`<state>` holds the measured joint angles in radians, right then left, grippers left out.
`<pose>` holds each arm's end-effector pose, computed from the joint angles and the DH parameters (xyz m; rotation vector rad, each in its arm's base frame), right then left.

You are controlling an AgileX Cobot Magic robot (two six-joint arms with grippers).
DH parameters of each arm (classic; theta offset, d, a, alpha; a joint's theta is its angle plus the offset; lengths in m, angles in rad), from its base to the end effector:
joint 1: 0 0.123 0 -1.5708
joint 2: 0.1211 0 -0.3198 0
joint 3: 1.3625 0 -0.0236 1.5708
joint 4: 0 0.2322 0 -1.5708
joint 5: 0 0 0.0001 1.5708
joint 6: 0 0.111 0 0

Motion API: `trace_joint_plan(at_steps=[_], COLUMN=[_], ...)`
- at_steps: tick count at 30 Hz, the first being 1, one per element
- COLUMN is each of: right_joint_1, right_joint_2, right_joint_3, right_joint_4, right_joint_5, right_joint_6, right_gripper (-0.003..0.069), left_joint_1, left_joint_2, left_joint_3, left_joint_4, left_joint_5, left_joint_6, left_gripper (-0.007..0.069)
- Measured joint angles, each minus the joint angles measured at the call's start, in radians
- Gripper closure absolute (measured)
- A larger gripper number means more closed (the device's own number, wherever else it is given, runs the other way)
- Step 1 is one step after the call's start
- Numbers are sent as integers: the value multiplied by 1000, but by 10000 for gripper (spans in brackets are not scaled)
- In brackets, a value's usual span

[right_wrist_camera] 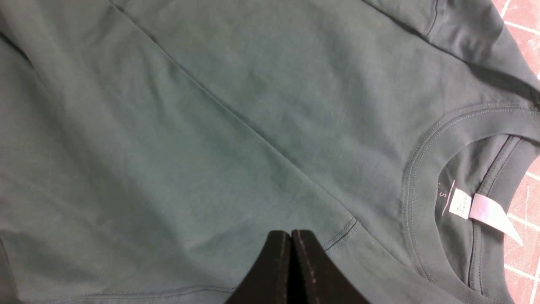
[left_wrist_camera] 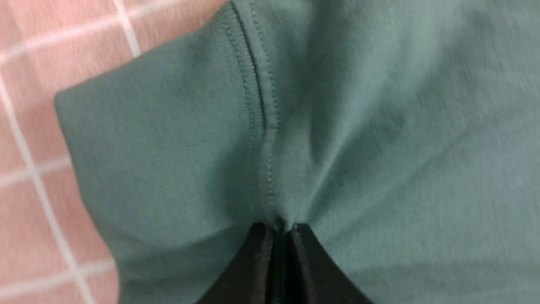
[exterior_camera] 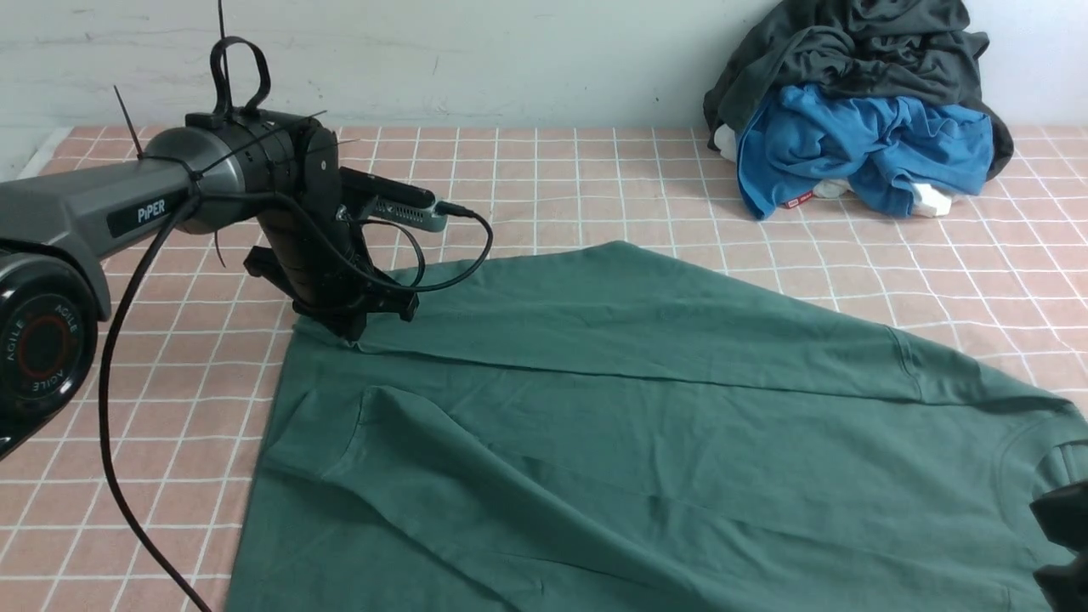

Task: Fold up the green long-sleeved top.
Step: Use the left arm to clamp the cuff farthest from it, then use the left arm to drag and drop the cuff onto the cuff closest to the left arm

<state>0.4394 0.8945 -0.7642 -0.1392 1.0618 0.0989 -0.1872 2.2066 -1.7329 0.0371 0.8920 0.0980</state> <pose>0.1091 0.0364 0.3101 -0.5013 2.6096 -0.0089 0.4678 -0.0853 0.1835 0.4316 2.8152 0.0273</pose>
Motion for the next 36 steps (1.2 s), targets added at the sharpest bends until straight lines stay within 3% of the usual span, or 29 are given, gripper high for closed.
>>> trace_joint_plan(at_steps=[10, 15, 26, 36], right_joint_1=[0, 0, 0, 101], right_joint_2=[0, 0, -57, -64], right_joint_3=[0, 0, 0, 0], right_joint_4=[-92, -97, -47, -63], right_joint_5=[0, 6, -12, -5], right_joint_6=[-1, 3, 3, 2], right_gripper=[673, 673, 673, 673], left_joint_1=[-43, -43, -124, -163], left_joint_2=[-210, -312, -618, -680], left_joint_3=[9, 110, 612, 783], left_joint_4=[-5, -11, -19, -27], left_joint_5=[188, 257, 150, 65], left_joint_6=[4, -19, -98, -166], left_gripper=[608, 608, 608, 606])
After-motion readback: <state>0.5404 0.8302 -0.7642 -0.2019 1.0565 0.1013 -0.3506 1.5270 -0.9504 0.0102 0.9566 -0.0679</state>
